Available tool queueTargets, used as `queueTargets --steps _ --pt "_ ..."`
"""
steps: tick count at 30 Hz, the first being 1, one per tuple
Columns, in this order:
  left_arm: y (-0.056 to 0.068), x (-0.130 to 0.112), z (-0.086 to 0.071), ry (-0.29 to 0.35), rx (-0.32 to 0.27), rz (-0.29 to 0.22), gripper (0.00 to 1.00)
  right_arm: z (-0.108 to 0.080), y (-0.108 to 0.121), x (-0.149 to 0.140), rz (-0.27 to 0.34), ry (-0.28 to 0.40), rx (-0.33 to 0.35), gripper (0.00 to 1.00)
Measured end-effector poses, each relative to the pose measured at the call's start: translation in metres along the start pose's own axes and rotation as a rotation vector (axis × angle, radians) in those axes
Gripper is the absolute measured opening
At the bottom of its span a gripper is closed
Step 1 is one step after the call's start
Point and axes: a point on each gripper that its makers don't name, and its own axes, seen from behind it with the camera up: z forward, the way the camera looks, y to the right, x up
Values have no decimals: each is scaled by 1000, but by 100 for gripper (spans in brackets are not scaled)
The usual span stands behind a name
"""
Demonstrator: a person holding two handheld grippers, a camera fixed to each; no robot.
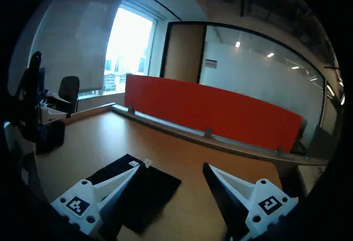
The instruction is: Fold towel
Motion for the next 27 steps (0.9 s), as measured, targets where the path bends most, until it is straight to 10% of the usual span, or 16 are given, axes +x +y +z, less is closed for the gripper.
queueTargets --steps 27 --pt "40 -76 16 -126 -90 26 98 20 -37 -79 -64 -142 111 100"
